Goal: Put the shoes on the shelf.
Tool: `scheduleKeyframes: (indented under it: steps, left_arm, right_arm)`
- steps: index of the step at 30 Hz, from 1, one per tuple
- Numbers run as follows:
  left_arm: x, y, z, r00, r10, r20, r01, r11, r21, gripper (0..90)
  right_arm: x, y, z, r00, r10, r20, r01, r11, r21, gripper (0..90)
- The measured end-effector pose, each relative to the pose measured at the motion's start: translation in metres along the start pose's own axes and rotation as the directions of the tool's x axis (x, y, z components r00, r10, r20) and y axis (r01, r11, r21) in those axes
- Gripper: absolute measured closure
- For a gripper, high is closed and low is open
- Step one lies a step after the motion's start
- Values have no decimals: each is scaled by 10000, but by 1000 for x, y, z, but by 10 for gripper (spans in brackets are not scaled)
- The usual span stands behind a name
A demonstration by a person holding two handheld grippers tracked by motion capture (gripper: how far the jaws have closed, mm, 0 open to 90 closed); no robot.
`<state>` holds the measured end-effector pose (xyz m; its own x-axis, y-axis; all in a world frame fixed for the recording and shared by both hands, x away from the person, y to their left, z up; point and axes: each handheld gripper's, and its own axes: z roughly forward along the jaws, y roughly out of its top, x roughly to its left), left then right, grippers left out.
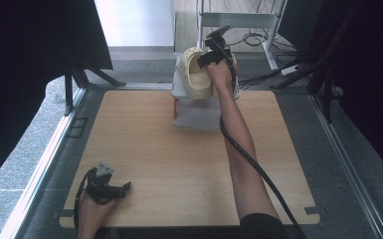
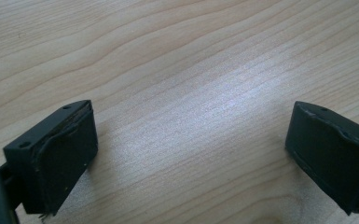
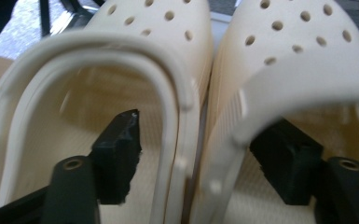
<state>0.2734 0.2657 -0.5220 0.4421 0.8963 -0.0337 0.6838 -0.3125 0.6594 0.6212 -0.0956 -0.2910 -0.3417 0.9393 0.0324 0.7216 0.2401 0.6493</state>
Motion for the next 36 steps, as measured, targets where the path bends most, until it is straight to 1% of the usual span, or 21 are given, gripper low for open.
scheduleKeyframes:
  steps: [2, 4, 8, 9, 11, 13, 15, 18, 20, 22, 23, 26, 28, 32, 34, 36]
  left_arm:
    - [0, 0, 0, 10000, 0, 2, 0, 10000, -1, 21]
    - [0, 0, 0, 10000, -1, 1, 1, 10000, -2, 21]
    - [0, 0, 0, 10000, -3, 0, 3, 10000, -2, 21]
    - [0, 0, 0, 10000, -1, 0, 1, 10000, -2, 21]
    - [0, 0, 0, 10000, -2, 1, 2, 10000, -1, 21]
    - [0, 0, 0, 10000, -3, 0, 3, 10000, -1, 21]
    - [0, 0, 0, 10000, -2, 1, 2, 10000, -2, 21]
    - [0, 0, 0, 10000, -10, -45, 10, 10000, -51, 21]
    - [0, 0, 0, 10000, -11, -46, 11, 10000, -51, 21]
    - [0, 0, 0, 10000, 2, 5, -2, 10000, 8, 21]
    - [0, 0, 0, 10000, 2, 1, -2, 10000, 6, 21]
    - [0, 0, 0, 10000, 0, 4, 0, 10000, 9, 21]
    - [0, 0, 0, 10000, -1, 5, 1, 10000, 9, 21]
    - [0, 0, 0, 10000, 3, 4, -3, 10000, 9, 21]
    - [0, 0, 0, 10000, 1, 5, -1, 10000, 10, 21]
    - [0, 0, 0, 10000, -7, -46, 7, 10000, -44, 21]
  right_arm:
    - [-1, -5, -5, 9995, -203, -231, 203, 9998, 25, 265]
    - [-1, -10, -11, 9983, -342, -476, 340, 9994, -65, 261]
    - [-2, -18, -25, 9948, -783, -647, 767, 9967, -267, 226]
    - [-2, -20, -28, 9927, -962, -725, 944, 9951, -285, 222]
    - [-1, -23, -36, 9906, -1125, -782, 1095, 9931, -417, 206]
    - [0, -27, -42, 9855, -1393, -973, 1347, 9895, -533, 188]
    - [2, -31, -49, 9791, -1709, -1101, 1652, 9845, -589, 158]
    - [5, -37, -59, 9687, -2064, -1378, 1982, 9776, -705, 135]
    - [8, -43, -65, 9595, -2301, -1625, 2194, 9722, -813, 125]
    - [11, -50, -71, 9538, -2493, -1675, 2388, 9677, -807, 65]
    - [12, -53, -74, 9507, -2612, -1674, 2496, 9644, -875, 54]
    - [14, -65, -82, 9361, -2954, -1910, 2814, 9547, -973, 31]
    - [15, -72, -87, 9286, -3115, -2017, 2975, 9498, -972, 0]
    - [16, -87, -96, 9110, -3483, -2209, 3312, 9370, -1115, 0]
    - [15, -95, -101, 9063, -3557, -2282, 3367, 9341, -1188, 0]
    - [13, -102, -104, 9037, -3544, -2403, 3320, 9344, -1292, 0]
